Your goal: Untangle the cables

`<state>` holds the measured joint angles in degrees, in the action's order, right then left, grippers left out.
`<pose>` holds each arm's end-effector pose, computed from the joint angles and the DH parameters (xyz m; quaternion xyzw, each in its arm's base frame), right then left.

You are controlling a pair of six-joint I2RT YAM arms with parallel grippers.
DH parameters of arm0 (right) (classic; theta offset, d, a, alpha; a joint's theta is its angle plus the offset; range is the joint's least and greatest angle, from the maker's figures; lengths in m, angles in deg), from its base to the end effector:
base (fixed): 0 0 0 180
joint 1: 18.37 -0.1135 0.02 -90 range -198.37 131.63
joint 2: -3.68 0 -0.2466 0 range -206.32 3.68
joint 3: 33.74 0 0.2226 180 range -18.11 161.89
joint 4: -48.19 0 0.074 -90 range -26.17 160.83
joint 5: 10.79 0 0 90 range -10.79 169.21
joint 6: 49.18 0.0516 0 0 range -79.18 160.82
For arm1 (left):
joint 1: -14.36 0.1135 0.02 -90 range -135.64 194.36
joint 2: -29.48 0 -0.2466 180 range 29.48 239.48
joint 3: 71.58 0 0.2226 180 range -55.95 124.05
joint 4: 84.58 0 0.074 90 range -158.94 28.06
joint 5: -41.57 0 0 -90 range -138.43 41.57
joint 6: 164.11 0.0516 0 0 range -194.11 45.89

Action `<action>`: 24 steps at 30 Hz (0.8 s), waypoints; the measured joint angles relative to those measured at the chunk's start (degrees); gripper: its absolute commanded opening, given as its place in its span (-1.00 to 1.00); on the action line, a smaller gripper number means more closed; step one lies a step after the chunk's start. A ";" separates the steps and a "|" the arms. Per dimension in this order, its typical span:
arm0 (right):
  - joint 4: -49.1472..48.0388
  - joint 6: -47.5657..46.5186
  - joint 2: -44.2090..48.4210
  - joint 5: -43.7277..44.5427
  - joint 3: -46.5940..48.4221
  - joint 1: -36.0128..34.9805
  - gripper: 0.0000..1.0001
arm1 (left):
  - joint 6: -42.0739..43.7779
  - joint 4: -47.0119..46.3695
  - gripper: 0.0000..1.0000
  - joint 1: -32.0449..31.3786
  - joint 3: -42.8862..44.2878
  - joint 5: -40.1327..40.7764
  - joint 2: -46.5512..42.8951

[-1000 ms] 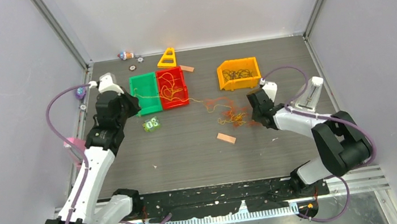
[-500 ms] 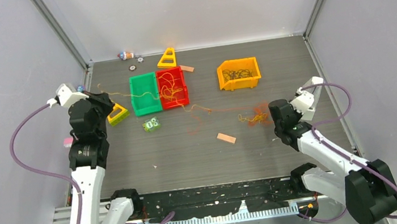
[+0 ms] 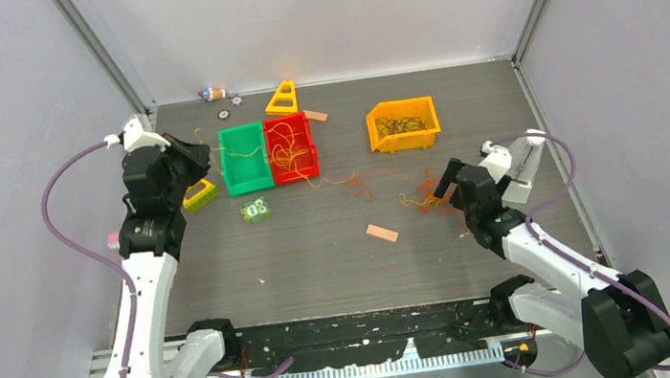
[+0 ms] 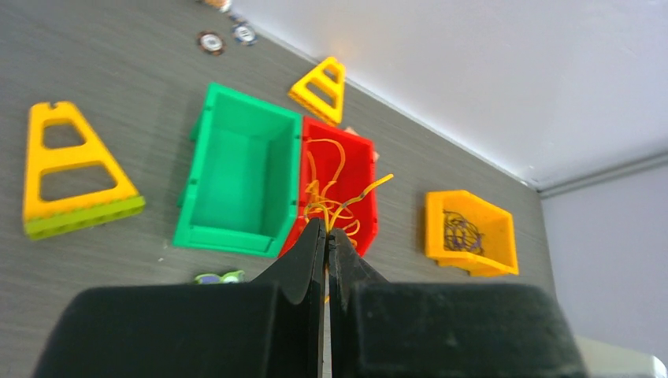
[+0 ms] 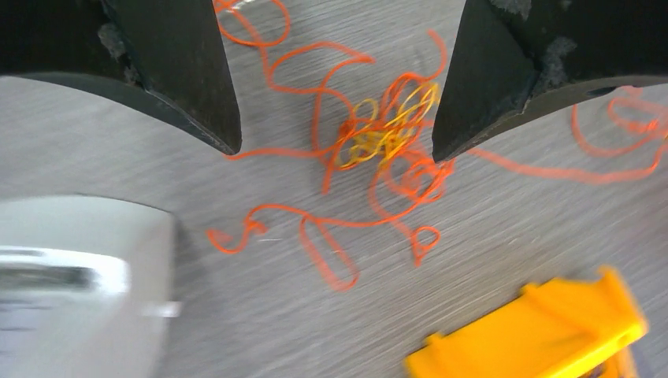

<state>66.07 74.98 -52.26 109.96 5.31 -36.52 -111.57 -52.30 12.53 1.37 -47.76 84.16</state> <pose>0.1908 0.0348 0.1856 0.2407 0.8289 -0.0139 0.5047 0.2106 -0.0061 0.3541 -0.2445 0.7492 -0.2026 0.5813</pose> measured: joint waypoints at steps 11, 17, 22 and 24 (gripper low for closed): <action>-3.50 -16.02 -8.22 -11.80 8.87 -15.82 0.90 | 4.72 1.88 -1.00 -1.70 4.57 -3.19 0.09; -1.27 -21.35 -22.14 -13.81 24.22 -20.70 0.91 | 5.75 3.04 -1.00 -1.70 6.27 -2.97 -0.09; 2.58 -24.52 -33.29 -16.81 32.48 -20.72 0.92 | 6.54 3.74 -1.00 -1.68 7.43 -2.25 -0.09; 3.91 -25.79 -37.73 -18.23 34.88 -20.68 0.93 | 6.71 4.17 -1.00 -1.62 8.00 -2.14 -0.02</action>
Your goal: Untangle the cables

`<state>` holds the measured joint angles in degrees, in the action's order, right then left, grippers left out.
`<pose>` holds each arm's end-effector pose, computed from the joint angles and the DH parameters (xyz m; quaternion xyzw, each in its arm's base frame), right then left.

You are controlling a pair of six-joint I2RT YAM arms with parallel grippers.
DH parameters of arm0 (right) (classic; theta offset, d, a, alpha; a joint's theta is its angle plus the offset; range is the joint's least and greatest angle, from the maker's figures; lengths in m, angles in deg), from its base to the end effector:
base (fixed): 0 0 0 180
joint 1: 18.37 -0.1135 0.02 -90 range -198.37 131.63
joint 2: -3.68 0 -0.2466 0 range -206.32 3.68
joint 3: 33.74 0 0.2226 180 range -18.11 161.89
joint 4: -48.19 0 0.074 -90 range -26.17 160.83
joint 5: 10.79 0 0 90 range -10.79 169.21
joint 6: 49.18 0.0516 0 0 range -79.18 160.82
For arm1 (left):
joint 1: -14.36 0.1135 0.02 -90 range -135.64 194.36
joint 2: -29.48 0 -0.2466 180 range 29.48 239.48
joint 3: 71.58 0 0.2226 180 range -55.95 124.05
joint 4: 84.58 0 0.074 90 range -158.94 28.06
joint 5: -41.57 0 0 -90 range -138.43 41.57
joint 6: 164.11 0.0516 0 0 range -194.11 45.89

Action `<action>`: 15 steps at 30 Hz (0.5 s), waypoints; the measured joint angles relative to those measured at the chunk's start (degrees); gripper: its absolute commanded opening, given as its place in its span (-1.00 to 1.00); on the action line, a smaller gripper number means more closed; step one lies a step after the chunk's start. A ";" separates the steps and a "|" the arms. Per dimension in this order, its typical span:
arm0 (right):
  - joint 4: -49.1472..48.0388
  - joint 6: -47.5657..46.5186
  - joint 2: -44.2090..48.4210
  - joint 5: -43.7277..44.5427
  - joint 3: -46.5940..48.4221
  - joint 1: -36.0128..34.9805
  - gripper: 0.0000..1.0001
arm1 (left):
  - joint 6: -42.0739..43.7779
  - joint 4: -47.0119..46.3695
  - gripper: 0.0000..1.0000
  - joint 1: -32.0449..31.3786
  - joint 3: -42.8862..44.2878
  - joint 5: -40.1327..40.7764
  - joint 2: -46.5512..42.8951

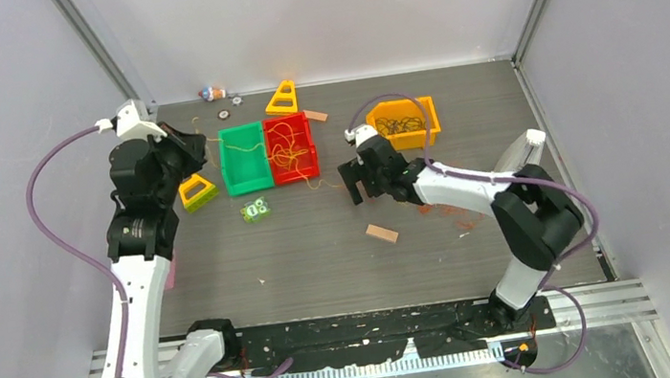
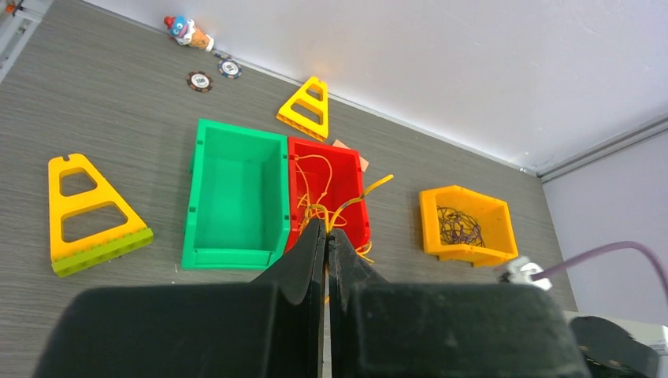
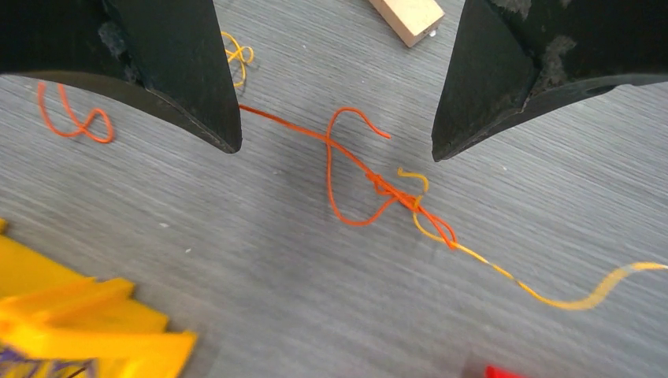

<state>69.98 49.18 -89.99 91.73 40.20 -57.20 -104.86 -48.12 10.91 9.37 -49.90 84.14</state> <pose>0.2707 0.2035 0.2020 -0.1950 0.8863 0.0722 0.4138 0.2001 -0.0134 0.3911 -0.1730 0.7472 -0.1981 0.6103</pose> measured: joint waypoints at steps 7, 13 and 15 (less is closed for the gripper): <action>4.24 -2.86 -6.32 -3.89 1.49 0.00 -0.58 | 0.22 0.68 -1.00 0.50 1.73 0.33 0.63; 3.06 -0.74 -5.88 -2.91 -0.22 1.09 -0.89 | 0.11 1.09 -1.00 3.61 2.80 0.48 2.64; 1.84 1.44 -4.44 -2.64 -3.08 3.04 -0.89 | -0.44 1.49 -1.00 6.43 2.82 1.11 2.75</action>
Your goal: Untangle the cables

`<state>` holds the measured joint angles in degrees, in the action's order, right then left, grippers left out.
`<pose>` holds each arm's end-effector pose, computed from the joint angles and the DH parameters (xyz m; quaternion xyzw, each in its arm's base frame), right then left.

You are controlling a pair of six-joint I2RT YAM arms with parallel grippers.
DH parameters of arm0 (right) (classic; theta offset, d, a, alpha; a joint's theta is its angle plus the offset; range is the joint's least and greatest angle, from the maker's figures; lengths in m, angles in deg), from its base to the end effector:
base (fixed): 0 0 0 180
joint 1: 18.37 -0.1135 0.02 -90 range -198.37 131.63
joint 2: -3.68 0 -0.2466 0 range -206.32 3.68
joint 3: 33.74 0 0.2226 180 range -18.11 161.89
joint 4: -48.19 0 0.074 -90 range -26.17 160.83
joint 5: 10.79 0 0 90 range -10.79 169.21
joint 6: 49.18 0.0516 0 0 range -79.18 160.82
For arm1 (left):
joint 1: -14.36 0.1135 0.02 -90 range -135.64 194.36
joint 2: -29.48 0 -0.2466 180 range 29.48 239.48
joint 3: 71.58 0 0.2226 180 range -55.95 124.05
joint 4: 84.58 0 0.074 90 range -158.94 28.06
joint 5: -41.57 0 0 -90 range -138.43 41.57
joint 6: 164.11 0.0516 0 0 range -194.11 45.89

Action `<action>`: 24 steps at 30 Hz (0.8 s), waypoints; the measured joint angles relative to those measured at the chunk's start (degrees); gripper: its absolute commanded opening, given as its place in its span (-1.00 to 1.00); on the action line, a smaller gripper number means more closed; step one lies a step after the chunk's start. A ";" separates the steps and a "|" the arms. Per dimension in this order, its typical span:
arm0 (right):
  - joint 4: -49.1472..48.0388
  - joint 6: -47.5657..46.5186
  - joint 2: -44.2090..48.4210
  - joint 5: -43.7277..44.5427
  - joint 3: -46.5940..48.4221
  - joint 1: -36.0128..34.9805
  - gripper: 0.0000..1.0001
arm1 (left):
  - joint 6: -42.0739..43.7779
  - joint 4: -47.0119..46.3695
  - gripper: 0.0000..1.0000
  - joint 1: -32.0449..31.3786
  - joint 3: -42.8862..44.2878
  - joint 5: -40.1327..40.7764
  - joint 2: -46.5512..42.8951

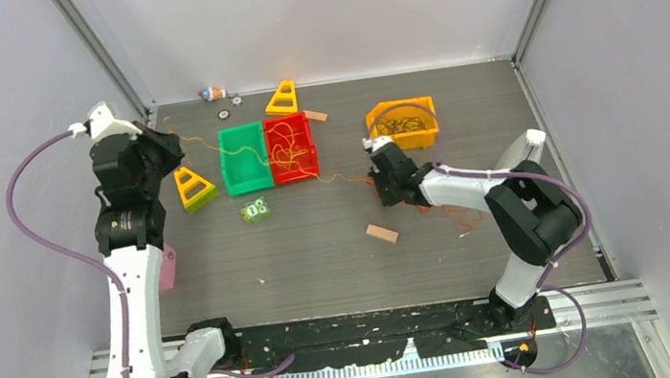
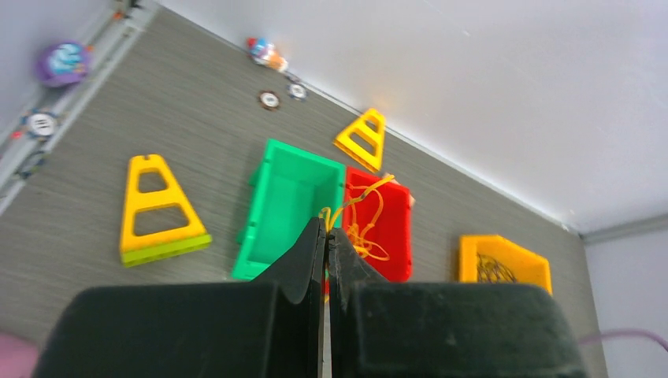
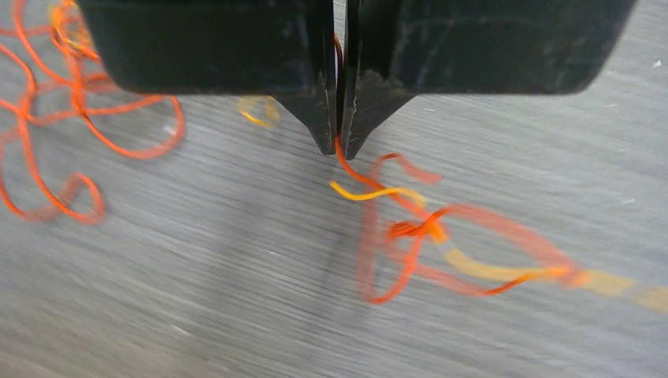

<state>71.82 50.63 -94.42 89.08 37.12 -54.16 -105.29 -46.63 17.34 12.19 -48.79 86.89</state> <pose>0.2740 0.1867 0.1589 -0.1829 0.9212 0.0546 0.3390 0.2094 0.0106 0.3949 -0.2257 0.7413 -0.1563 0.6125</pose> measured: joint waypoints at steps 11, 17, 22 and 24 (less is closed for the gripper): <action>-9.35 13.33 11.10 -4.17 -15.32 18.51 -0.89 | -3.34 0.26 -1.00 6.03 -0.70 1.36 -1.38; -11.67 14.53 12.24 -5.46 -15.65 17.99 -0.89 | -3.23 0.26 -1.00 5.97 -0.31 -3.48 -0.15; -13.16 14.60 12.76 -6.19 -16.04 17.94 -0.89 | -2.84 0.72 -1.00 5.70 1.79 -5.99 3.04; -13.46 14.60 13.18 -6.29 -16.39 17.94 -0.89 | -2.82 1.33 -1.00 5.64 2.27 -6.43 3.17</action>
<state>58.35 65.23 -81.24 82.79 20.72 -36.22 -108.11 -45.30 22.98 14.46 -55.21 90.06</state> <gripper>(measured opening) 0.070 0.004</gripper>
